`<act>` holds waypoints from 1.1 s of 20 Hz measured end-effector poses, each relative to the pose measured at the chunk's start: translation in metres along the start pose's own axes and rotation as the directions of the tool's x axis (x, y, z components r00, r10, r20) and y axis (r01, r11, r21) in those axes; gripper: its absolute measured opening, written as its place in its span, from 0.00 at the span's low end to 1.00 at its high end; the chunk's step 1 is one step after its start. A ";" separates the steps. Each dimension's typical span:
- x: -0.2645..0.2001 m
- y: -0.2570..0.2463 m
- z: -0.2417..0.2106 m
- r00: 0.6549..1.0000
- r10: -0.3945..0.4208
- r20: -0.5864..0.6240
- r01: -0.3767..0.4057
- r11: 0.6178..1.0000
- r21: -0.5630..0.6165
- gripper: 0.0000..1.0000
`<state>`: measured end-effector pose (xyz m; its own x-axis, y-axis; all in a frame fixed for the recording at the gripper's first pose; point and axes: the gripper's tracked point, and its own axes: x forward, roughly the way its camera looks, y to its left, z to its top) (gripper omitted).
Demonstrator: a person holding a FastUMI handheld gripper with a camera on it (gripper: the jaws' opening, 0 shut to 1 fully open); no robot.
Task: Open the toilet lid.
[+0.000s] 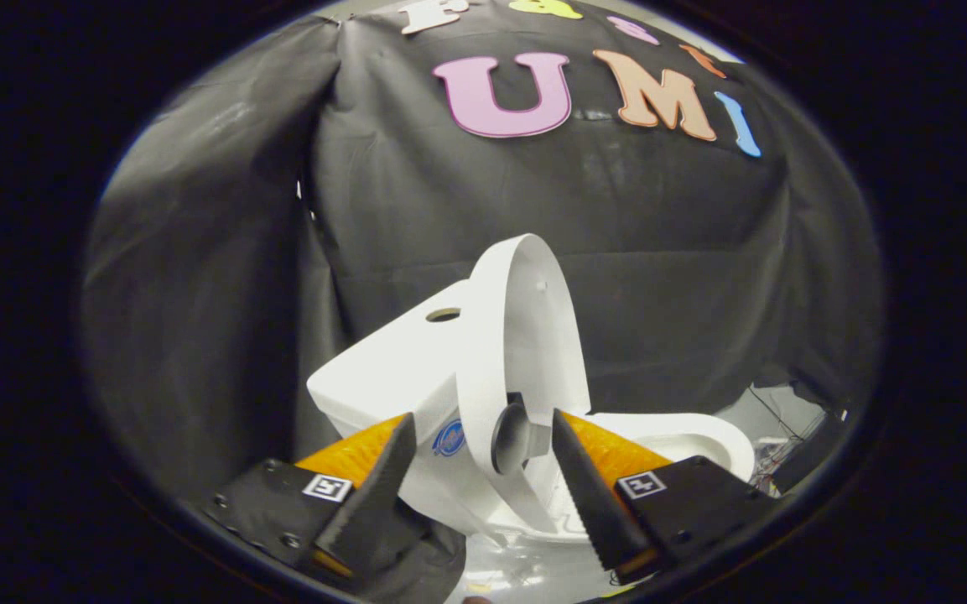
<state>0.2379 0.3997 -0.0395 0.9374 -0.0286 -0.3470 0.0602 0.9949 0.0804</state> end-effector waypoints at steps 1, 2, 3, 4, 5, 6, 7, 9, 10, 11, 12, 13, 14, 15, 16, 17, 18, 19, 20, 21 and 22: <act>-0.001 0.003 -0.001 1.000 0.016 0.004 -0.016 1.000 0.018 0.99; -0.002 0.004 -0.001 1.000 0.026 0.010 -0.026 0.999 0.039 0.99; -0.005 0.004 -0.001 0.999 0.038 0.013 -0.039 0.998 0.057 0.99; -0.009 0.004 0.000 0.999 0.048 0.015 -0.049 0.996 0.072 0.99; -0.012 0.002 -0.001 0.998 0.056 0.017 -0.057 0.995 0.084 0.99; -0.018 -0.001 0.002 0.998 0.055 0.023 -0.057 0.994 0.092 0.99; -0.023 -0.006 0.002 0.998 0.053 0.028 -0.056 0.994 0.095 0.99; -0.029 -0.019 -0.001 0.999 0.040 0.013 -0.041 0.994 0.101 0.99; -0.032 -0.027 -0.004 1.000 0.027 0.002 -0.027 0.995 0.100 0.99; -0.036 -0.036 -0.002 1.000 0.015 0.001 -0.015 0.994 0.104 0.99; -0.039 -0.042 0.001 1.000 0.011 0.007 -0.012 0.993 0.114 0.99; -0.043 -0.048 0.003 1.000 0.008 0.016 -0.010 0.993 0.121 0.99; -0.047 -0.056 0.006 1.000 0.005 0.026 -0.008 0.992 0.122 0.99; -0.052 -0.063 0.009 0.999 0.002 0.035 -0.006 0.993 0.119 0.99; -0.056 -0.071 0.013 0.999 0.000 0.044 -0.006 0.993 0.118 0.99; -0.060 -0.077 0.015 0.999 0.006 0.054 -0.012 0.993 0.121 0.99; -0.063 -0.082 0.019 0.998 0.017 0.064 -0.024 0.992 0.121 0.99; -0.067 -0.087 0.023 0.997 0.023 0.076 -0.032 0.993 0.115 0.99; -0.071 -0.095 0.028 0.996 0.020 0.088 -0.029 0.994 0.104 0.99; -0.075 -0.103 0.030 0.995 0.015 0.098 -0.024 0.996 0.091 0.99; -0.079 -0.111 0.034 0.994 0.010 0.107 -0.019 0.996 0.085 0.99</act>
<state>0.1684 0.2881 0.0107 0.9694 -0.0289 -0.2437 0.0711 0.9835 0.1662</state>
